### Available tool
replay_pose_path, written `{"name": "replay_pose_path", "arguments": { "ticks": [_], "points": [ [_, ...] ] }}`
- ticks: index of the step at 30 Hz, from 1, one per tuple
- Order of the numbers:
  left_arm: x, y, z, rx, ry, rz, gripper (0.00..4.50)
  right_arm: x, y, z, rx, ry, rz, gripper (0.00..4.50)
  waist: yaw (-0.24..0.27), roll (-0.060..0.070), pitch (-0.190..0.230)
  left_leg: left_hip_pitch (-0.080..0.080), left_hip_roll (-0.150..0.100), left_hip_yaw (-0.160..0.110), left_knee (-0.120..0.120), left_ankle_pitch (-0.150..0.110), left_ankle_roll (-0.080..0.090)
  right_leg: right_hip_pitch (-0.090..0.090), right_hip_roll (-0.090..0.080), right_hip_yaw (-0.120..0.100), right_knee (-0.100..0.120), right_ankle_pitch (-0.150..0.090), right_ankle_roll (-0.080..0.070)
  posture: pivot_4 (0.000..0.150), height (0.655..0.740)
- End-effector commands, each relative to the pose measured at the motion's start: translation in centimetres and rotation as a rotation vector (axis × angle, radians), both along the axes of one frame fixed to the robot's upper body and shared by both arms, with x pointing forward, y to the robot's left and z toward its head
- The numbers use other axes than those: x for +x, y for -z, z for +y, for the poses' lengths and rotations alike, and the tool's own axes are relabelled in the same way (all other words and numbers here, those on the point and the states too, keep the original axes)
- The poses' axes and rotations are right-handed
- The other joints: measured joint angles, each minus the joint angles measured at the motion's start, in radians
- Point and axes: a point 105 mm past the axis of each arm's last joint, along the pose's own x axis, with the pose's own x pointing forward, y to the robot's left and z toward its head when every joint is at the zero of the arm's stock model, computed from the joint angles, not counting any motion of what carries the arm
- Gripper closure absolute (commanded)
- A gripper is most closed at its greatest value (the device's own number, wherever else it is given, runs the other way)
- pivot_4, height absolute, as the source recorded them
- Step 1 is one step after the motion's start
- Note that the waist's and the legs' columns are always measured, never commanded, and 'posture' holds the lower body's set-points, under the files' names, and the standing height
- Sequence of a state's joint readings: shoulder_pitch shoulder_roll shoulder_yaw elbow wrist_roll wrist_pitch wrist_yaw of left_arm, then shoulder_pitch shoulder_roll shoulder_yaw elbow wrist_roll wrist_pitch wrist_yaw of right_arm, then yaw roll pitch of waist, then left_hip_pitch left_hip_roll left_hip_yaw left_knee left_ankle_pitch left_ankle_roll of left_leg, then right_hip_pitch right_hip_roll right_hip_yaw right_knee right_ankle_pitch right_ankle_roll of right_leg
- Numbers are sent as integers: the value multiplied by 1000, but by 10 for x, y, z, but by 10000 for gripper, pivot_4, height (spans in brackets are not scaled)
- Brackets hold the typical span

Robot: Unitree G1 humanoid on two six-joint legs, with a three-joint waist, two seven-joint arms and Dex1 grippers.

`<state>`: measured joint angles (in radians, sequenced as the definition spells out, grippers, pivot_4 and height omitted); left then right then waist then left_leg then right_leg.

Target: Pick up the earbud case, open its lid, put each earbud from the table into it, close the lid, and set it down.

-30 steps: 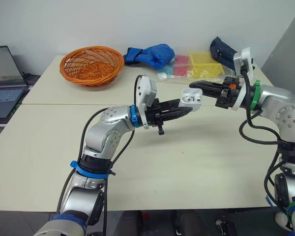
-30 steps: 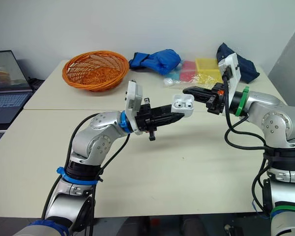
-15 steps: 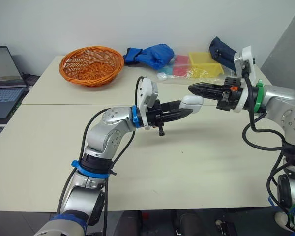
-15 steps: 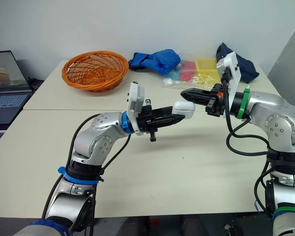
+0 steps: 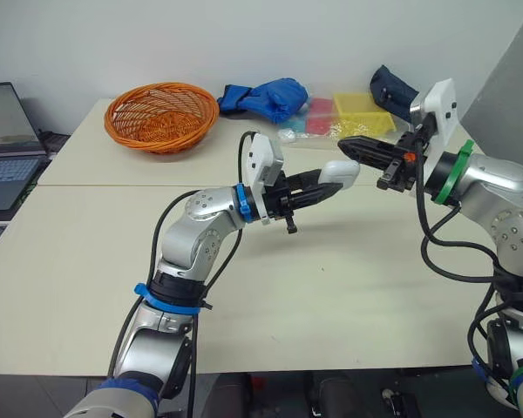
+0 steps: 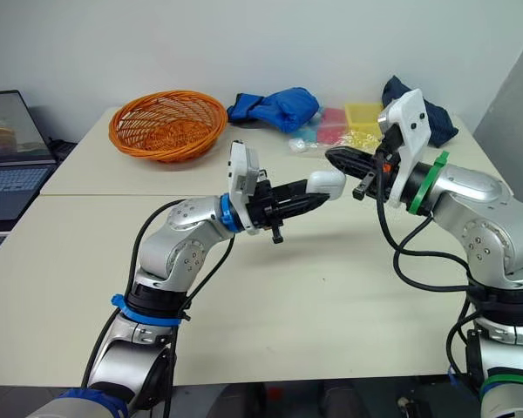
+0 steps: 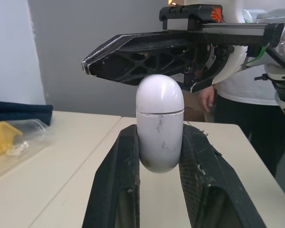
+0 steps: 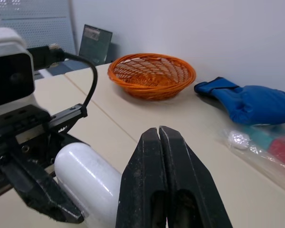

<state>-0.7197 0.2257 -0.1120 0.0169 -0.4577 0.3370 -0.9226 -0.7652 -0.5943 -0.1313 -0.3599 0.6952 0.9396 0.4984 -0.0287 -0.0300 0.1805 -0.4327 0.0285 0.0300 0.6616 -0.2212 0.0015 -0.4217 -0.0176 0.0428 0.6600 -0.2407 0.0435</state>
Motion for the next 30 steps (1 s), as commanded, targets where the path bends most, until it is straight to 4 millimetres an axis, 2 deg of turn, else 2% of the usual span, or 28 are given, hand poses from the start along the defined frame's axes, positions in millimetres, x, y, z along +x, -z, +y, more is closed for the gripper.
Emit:
{"name": "replay_pose_path", "arguments": {
  "ticks": [1,14,18,25,30],
  "points": [
    [0,-15,-1,-45,-25,-65,37595,-7,-10,4,29,37,-32,44545,1,0,0,0,0,0,0,0,0,0,0,0,0,0,0,1500,7400],
    [8,-16,-1,-50,-74,-79,37595,-15,-5,15,87,47,15,44545,0,0,0,0,0,0,0,0,0,0,0,0,0,0,0,1500,7400],
    [9,-18,-1,-64,-83,-80,37595,-15,2,19,71,54,36,44545,0,0,0,0,0,0,0,0,0,0,0,0,0,0,0,1500,7400],
    [7,-24,-2,-90,-62,-79,37595,-10,25,14,-9,113,95,44545,0,0,0,0,0,0,0,0,0,0,0,0,0,0,0,1500,7400],
    [6,-23,-2,-88,-60,-77,37595,-8,21,12,19,114,86,44545,0,0,0,0,0,0,0,0,0,0,0,0,0,0,0,1500,7400]
  ]
}}
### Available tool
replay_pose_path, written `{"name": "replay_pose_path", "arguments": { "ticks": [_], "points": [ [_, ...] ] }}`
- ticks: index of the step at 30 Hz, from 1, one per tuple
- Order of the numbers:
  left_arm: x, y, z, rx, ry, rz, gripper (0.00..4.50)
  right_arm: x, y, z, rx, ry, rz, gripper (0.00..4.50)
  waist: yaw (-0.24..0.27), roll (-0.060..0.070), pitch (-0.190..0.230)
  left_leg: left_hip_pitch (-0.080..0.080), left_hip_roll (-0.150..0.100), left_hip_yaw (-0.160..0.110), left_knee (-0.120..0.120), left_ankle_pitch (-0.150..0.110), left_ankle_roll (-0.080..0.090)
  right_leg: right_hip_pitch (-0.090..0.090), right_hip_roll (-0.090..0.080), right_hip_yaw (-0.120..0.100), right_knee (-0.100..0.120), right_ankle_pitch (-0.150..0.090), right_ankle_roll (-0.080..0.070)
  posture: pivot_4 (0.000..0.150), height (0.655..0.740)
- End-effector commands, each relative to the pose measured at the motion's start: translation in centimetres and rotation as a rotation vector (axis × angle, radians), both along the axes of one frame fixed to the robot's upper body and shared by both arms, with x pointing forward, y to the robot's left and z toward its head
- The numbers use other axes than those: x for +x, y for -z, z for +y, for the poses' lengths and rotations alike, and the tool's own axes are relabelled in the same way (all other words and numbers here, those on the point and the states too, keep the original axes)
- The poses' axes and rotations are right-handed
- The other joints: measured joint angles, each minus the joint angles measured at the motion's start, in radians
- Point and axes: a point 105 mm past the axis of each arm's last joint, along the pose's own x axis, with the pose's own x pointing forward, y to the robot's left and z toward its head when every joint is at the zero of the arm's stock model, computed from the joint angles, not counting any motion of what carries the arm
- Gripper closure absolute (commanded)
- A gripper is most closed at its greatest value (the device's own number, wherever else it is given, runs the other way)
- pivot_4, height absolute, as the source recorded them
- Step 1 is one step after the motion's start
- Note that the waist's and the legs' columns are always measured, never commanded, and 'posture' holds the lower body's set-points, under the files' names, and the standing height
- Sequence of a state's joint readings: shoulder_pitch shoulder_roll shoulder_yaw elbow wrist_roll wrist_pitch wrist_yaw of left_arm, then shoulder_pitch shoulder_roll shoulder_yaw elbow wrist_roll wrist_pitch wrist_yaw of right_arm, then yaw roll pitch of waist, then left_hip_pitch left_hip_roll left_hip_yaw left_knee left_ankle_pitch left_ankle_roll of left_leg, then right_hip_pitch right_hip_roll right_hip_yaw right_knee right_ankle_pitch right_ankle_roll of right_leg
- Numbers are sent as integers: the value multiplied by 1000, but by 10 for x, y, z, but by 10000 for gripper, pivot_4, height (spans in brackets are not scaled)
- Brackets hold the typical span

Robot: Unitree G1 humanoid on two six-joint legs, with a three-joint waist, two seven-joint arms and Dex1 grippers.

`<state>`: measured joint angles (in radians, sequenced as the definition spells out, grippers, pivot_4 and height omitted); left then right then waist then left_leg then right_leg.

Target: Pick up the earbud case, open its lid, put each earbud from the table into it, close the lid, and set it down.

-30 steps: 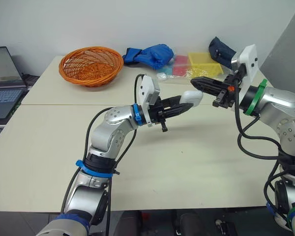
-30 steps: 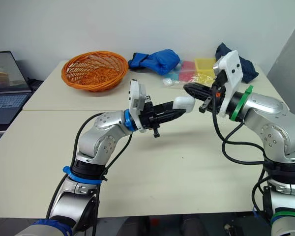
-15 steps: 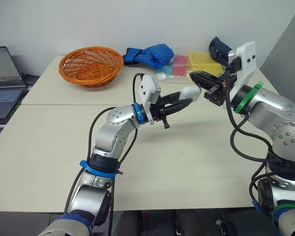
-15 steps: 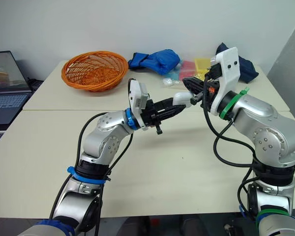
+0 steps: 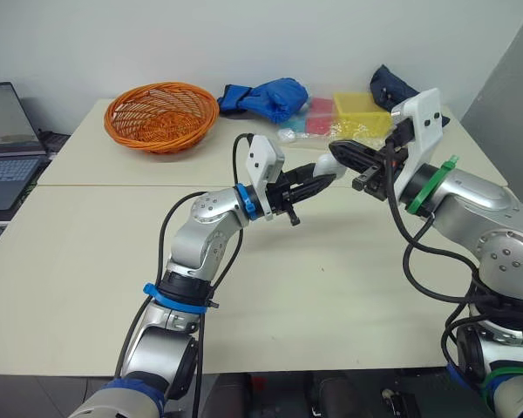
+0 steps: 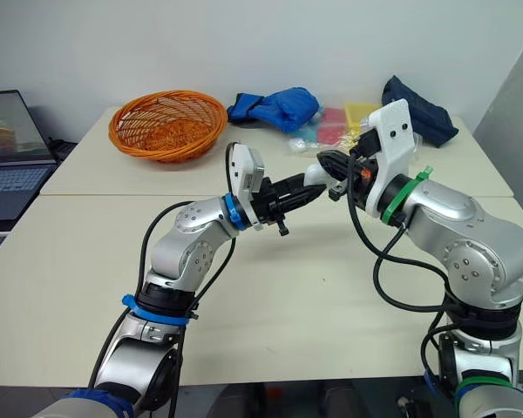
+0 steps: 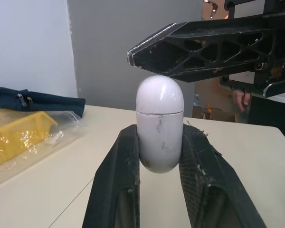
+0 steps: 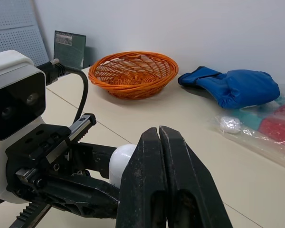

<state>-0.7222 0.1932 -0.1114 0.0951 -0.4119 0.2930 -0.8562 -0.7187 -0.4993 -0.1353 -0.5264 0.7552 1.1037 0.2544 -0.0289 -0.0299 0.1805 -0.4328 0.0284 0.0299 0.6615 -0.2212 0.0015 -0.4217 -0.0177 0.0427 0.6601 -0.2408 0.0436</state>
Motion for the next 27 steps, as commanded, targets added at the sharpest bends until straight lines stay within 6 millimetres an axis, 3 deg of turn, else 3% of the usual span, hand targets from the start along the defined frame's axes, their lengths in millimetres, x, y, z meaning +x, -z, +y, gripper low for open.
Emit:
{"name": "replay_pose_path", "arguments": {
  "ticks": [1,5,8,12,14,19,23,27],
  "points": [
    [-10,-32,-1,-66,32,-112,37595,2,0,-4,22,8,9,44545,0,0,0,0,0,0,0,0,0,0,0,0,0,0,0,1500,7400],
    [-8,-21,4,-6,27,-95,37595,-10,-18,-12,20,-105,-74,44545,0,0,0,0,0,0,0,0,0,0,0,0,0,0,0,1500,7400],
    [-2,-10,9,73,-6,-92,37595,-18,-23,-26,-31,-163,-105,38686,0,0,0,0,0,0,0,0,0,0,0,0,-1,0,0,1500,7400],
    [8,4,23,126,-48,35,37595,-25,9,-50,-229,-194,-75,24267,5,0,0,0,0,-1,0,0,0,1,0,-1,-2,0,1,1500,7400],
    [10,15,30,142,-53,184,37595,-29,20,-58,-263,-224,-59,17095,2,0,0,0,0,0,0,0,0,1,0,-1,-2,-3,5,1500,7400],
    [9,40,34,169,-40,494,37595,-32,35,-63,-334,-279,-72,337,-5,0,0,1,0,0,1,0,0,1,1,0,0,-3,5,1500,7400],
    [4,61,31,176,-35,651,37595,-31,45,-62,-353,-270,-80,337,-2,0,0,2,0,-1,1,0,0,1,1,-1,2,-3,5,1500,7400],
    [2,102,37,165,-127,919,37595,-39,54,-57,-346,-305,-63,337,-1,0,0,2,0,0,1,0,0,1,0,0,1,-3,5,1500,7400]
  ]
}}
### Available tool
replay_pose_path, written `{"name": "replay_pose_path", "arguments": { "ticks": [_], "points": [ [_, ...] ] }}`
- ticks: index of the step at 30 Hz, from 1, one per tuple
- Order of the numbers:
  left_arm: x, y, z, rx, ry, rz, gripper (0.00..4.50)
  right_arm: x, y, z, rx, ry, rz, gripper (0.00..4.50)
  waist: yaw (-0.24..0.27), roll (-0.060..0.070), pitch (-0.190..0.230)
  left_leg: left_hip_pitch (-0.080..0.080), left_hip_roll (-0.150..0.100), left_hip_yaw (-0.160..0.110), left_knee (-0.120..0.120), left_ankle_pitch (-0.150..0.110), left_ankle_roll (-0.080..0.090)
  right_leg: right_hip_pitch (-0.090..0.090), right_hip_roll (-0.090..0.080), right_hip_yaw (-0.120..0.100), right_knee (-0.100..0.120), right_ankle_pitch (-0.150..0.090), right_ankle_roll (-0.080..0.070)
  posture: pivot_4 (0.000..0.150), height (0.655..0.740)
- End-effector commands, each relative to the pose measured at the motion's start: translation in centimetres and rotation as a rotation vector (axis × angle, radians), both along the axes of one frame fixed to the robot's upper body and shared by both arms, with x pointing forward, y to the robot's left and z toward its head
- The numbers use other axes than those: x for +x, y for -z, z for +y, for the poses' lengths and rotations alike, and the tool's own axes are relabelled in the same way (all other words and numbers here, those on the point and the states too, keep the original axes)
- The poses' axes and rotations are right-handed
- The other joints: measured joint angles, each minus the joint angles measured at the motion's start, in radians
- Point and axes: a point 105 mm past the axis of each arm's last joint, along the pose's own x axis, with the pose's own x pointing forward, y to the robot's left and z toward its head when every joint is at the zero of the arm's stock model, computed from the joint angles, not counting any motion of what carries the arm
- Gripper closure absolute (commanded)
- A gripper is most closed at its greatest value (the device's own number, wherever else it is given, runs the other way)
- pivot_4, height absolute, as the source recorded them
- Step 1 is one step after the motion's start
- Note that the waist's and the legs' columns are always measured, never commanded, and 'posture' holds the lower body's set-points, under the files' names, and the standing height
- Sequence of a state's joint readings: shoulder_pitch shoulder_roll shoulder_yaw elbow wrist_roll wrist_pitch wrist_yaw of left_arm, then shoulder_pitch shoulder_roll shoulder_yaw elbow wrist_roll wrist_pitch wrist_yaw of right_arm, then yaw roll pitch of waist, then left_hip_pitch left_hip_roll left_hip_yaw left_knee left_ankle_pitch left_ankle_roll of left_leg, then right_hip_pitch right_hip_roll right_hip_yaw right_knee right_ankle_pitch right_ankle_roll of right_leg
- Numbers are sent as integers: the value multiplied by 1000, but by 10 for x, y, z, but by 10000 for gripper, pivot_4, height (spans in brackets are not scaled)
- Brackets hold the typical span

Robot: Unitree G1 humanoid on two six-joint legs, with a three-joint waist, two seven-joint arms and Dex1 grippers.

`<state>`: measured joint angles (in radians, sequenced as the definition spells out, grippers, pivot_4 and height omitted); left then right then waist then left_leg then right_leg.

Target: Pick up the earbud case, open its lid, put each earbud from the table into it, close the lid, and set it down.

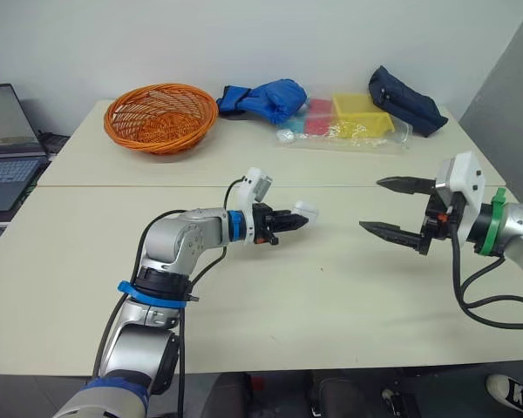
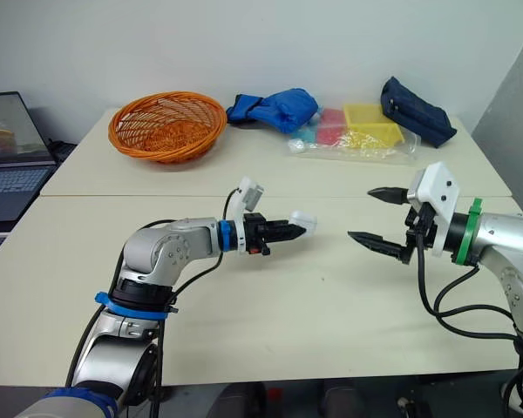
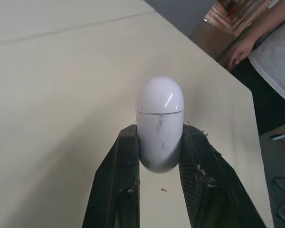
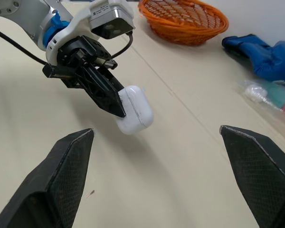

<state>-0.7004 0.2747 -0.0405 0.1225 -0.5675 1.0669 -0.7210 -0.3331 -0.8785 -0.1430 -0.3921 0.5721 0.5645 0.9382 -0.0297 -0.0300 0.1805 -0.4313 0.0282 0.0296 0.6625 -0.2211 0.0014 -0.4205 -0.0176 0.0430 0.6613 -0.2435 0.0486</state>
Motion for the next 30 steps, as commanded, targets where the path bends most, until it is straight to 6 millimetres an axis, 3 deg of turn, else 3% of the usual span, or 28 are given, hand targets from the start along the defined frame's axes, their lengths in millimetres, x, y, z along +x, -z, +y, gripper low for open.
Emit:
{"name": "replay_pose_path", "arguments": {
  "ticks": [1,4,8,12,17,24,27,30],
  "points": [
    [-5,26,9,4,-78,184,37595,-10,-4,7,-1,-44,-37,337,-2,0,0,0,0,0,0,0,0,0,0,0,0,0,0,1500,7400],
    [-10,50,17,36,-133,293,37595,-13,10,3,-58,-39,-34,337,1,0,0,0,0,-1,0,0,0,0,0,-1,0,0,0,1500,7400],
    [-7,54,16,12,-169,323,37595,-16,31,-5,-154,-71,-24,337,1,0,0,2,0,0,0,0,0,1,0,0,1,0,0,1500,7400],
    [-8,54,15,7,-179,328,37595,-16,36,-9,-150,-81,-1,337,1,0,0,8,-1,1,0,0,0,6,0,1,1,0,0,1500,7400],
    [-4,50,20,-6,-198,324,21555,-12,37,-10,-138,-72,-4,0,0,0,0,14,0,1,-1,0,0,12,0,1,0,0,-1,1500,7400],
    [0,33,56,99,-223,208,745,-3,40,-17,-154,-64,-5,0,-4,0,0,16,0,1,-1,0,0,12,1,1,1,0,-2,1500,7400],
    [2,20,81,167,-242,142,297,0,40,-21,-149,-59,-2,0,-4,0,0,16,1,1,-1,0,0,12,1,1,1,0,-3,1500,7400],
    [5,-3,124,363,-210,-118,297,3,42,-31,-150,-36,8,0,-7,-1,1,15,1,2,-2,0,0,10,1,1,1,0,-3,1500,7400]
  ]
}}
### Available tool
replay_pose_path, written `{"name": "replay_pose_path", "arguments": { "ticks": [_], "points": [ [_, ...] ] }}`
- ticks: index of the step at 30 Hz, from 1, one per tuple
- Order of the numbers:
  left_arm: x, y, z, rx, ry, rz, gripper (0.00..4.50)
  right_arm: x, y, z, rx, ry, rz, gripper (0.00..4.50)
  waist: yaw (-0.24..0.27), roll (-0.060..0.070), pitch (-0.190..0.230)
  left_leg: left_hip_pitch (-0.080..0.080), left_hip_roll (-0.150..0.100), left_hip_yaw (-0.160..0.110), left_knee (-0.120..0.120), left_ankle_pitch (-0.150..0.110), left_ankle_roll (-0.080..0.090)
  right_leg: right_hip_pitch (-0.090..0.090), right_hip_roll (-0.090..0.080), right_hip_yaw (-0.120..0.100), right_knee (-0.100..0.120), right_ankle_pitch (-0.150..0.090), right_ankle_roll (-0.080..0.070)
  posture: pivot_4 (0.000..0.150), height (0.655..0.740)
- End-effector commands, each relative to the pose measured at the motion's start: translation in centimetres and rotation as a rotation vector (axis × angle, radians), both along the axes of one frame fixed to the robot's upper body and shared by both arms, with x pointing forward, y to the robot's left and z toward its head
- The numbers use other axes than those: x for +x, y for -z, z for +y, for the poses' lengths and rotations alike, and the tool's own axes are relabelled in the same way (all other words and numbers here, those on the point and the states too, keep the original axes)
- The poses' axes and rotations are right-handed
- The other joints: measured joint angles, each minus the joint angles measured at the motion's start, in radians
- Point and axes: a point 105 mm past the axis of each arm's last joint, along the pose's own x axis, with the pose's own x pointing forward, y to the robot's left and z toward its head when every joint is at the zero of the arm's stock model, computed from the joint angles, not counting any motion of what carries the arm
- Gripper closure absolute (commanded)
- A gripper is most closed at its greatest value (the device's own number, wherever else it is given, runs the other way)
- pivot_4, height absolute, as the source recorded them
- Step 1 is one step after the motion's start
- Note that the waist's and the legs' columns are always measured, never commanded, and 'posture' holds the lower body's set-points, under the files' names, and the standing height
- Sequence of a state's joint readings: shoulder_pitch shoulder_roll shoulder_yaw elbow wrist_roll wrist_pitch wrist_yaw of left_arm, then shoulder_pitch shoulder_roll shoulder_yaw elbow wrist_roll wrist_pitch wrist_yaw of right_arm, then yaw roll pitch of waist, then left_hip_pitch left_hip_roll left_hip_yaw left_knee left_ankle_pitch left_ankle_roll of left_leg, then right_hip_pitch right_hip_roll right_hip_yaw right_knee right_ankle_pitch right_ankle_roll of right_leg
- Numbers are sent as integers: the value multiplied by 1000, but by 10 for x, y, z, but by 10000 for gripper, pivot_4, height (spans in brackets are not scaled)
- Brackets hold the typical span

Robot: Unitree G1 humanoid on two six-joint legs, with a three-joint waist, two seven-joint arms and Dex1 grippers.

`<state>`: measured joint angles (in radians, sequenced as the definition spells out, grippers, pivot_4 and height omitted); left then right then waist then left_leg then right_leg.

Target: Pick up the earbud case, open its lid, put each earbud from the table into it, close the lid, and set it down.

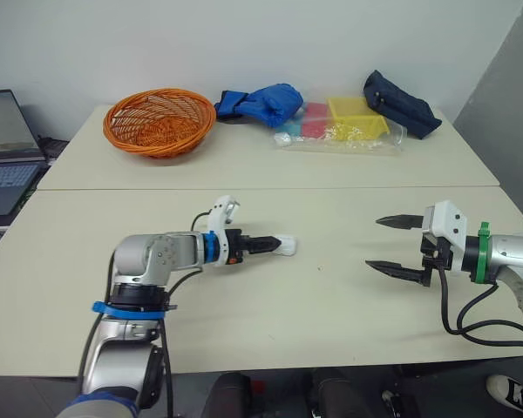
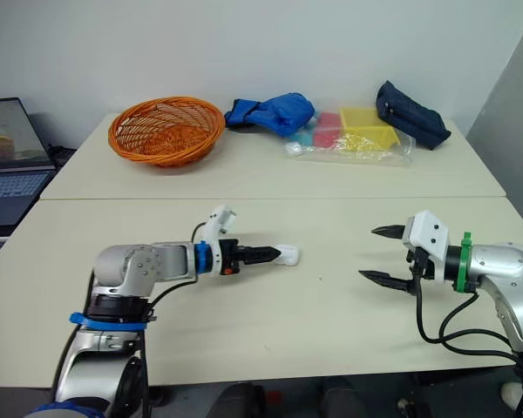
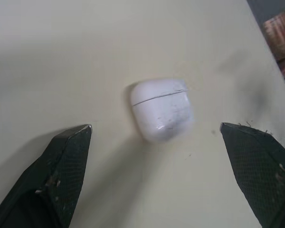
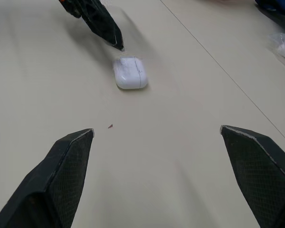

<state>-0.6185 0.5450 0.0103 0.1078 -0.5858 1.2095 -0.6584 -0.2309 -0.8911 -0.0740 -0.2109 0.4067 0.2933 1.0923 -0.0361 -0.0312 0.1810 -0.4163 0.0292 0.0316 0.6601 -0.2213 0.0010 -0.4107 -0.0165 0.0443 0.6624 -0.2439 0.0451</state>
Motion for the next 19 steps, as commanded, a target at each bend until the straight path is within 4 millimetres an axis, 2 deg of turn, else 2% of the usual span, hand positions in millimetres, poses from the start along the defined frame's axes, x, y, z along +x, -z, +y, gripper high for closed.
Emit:
{"name": "replay_pose_path", "arguments": {
  "ticks": [1,2,4,9,12,14,19],
  "points": [
    [9,-46,36,210,136,-390,297,4,-7,-13,-13,20,-34,0,0,0,0,0,0,0,0,0,0,0,0,0,0,-2,-4,1500,7400],
    [12,-60,46,282,197,-523,297,4,-6,-18,-17,32,-31,0,5,0,0,0,0,0,-1,0,0,-1,-1,-1,0,-4,-8,1500,7400],
    [13,-71,57,364,273,-649,297,5,-6,-24,-20,42,-29,0,15,0,0,-1,0,1,-3,0,0,-1,-5,-1,-1,-3,-15,1500,7400],
    [-2,-72,81,442,401,-720,297,7,-12,-30,-6,68,-40,0,34,0,0,-5,-1,3,-3,-1,-1,-2,-12,-2,-7,-3,-15,1500,7400],
    [-3,-85,81,370,376,-745,297,6,-20,-23,16,44,-46,0,36,0,0,-11,-1,2,-2,-1,-1,-8,-12,-3,-6,-3,-14,1500,7400],
    [-1,-90,77,349,364,-764,297,6,-21,-20,24,38,-45,0,36,0,0,-16,0,0,1,-1,-1,-12,-6,-5,-3,-2,-13,1500,7400],
    [0,-91,72,310,366,-750,297,5,-22,-15,28,28,-38,0,34,0,0,-15,0,0,1,-1,0,-11,-3,-4,-1,-2,-4,1500,7400]
  ]
}}
